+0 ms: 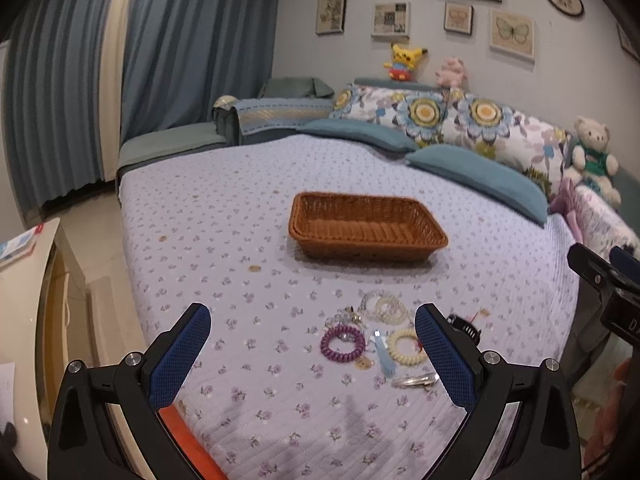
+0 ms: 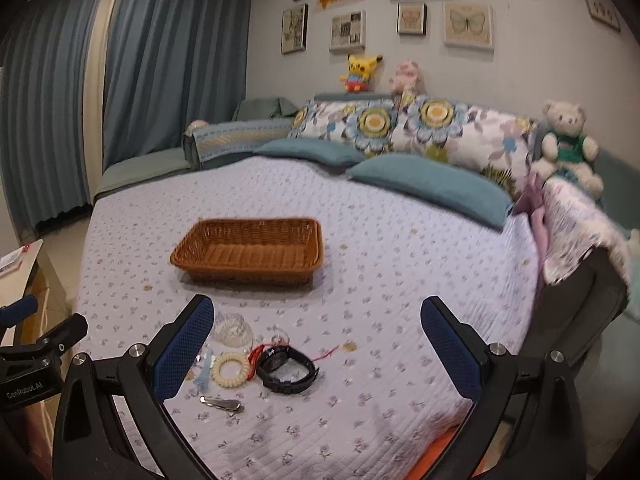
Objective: Organize jewelry
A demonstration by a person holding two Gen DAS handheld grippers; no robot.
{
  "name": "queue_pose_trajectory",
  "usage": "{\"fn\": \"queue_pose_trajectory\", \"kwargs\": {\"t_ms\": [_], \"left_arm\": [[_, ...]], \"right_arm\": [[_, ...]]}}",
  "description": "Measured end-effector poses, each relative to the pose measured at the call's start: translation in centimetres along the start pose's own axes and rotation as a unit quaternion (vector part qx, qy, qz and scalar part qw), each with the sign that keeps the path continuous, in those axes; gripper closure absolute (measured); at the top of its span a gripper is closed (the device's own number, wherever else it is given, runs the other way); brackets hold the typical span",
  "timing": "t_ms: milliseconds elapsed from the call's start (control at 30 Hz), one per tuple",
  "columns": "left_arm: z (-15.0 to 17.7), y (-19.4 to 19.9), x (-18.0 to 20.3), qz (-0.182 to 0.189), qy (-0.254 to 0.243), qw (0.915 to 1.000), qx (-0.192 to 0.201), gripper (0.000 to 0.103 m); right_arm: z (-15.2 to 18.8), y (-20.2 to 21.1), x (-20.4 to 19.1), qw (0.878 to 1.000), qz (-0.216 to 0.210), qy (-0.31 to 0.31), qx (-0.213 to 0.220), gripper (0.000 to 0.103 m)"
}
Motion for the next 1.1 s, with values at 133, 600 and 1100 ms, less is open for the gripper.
{"fn": "queue_pose_trajectory", "kwargs": {"t_ms": [133, 600, 1100], "left_arm": [[0.6, -1.3, 0.5, -0.004, -0.007, 0.9998, -0.016, 0.001], [-1.2, -2.9, -0.6, -0.03, 0.011, 0.9993, -0.022, 0.001], [-5.6, -1.6, 0.0, -0.022, 0.017, 0.9992, 0.028, 0.001]], "right_arm": [[0.6, -2.4, 0.0, 1.0, -0.011, -0.002, -0.026, 0.0], [-2.1, -6.9, -3.8, 0.998, -0.03, 0.03, -0.049, 0.0], [-5.3, -6.2, -3.3, 0.999, -0.022, 0.025, -0.018, 0.0]]}}
Point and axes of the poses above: each gripper's, at about its wrist camera, not at the fingertips, and y roughly against the way its jaws point, x to its right, z to its underside, the point moved 6 cm from there along -y, roughly the way its jaws point, and after that the axes turned 7 degrees about -x, right-handed, at the moved point
